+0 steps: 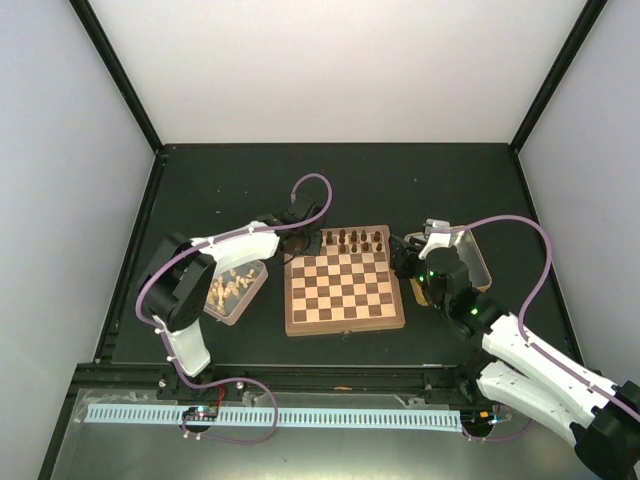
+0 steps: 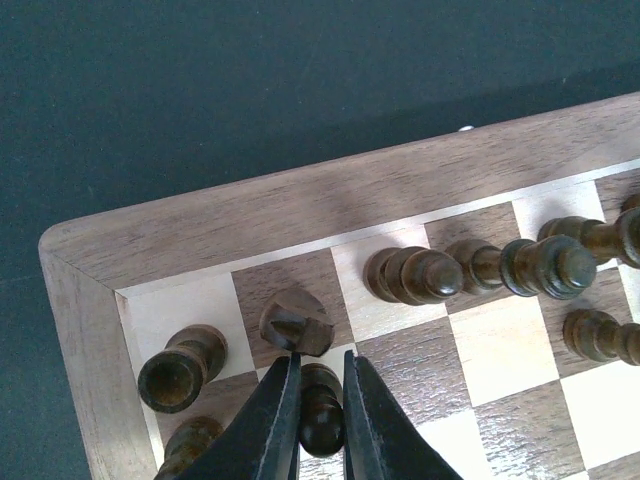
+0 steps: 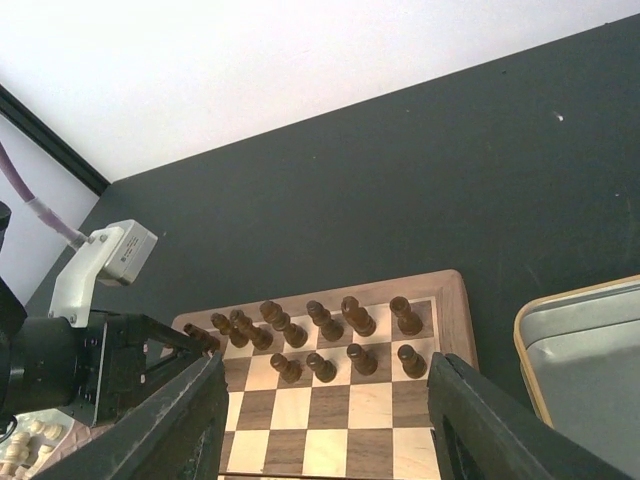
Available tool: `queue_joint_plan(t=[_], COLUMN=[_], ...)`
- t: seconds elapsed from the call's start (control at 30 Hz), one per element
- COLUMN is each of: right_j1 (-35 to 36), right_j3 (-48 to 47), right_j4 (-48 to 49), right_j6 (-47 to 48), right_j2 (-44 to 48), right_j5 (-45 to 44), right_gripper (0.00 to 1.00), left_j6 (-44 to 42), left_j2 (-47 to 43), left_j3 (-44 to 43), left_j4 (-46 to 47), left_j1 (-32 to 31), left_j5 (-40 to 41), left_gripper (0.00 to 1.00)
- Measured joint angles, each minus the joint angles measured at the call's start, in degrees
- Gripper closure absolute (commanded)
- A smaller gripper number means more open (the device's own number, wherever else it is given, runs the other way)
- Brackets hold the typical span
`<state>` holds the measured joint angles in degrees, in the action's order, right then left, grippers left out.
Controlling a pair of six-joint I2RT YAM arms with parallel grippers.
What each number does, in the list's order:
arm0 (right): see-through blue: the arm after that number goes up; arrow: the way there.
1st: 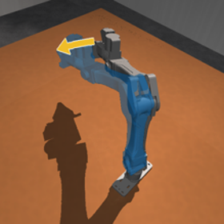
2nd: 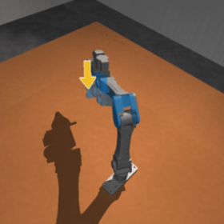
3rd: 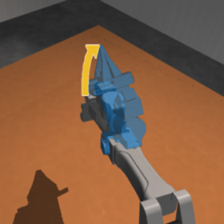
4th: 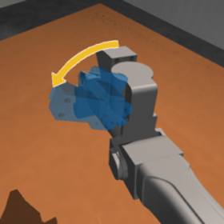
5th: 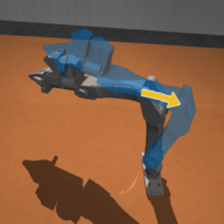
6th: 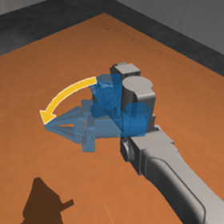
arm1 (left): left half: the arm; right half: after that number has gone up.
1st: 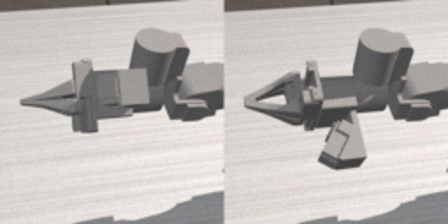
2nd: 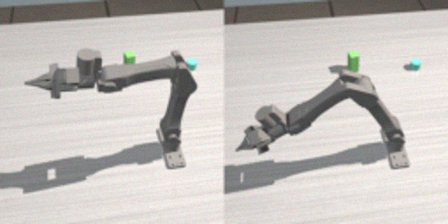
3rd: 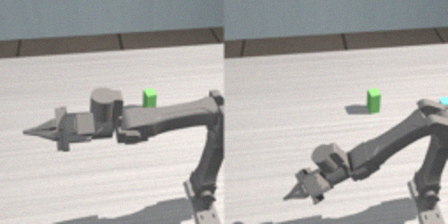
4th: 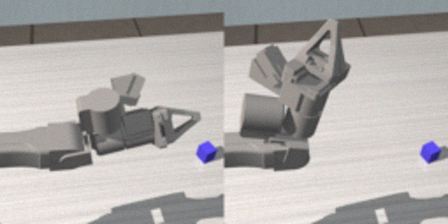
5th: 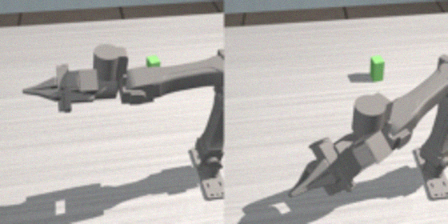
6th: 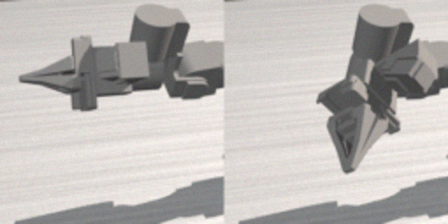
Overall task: Set up the chess pieces on the board
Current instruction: Place the chess piece on the chessboard.
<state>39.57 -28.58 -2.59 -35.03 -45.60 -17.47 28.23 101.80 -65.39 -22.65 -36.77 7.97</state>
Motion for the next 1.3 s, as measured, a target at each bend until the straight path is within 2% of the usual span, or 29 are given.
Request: queue_joint_plan(t=[0.73,1.3], right_j1=[0.0,0.0], right_j3=[0.0,0.0], right_j4=[0.0,0.0], right_j6=[-0.1,-0.3], right_j2=[-1.5,-1.7], right_j5=[0.0,0.0], right_gripper=[0.43,0.43], left_j6=[0.0,-0.2], left_j2=[1.1,1.1], left_j3=[0.0,-0.8], left_j4=[-1.3,-4.1], left_j1=[0.0,0.0], left_j5=[0.3,-2.0], left_gripper=[0.89,0.71])
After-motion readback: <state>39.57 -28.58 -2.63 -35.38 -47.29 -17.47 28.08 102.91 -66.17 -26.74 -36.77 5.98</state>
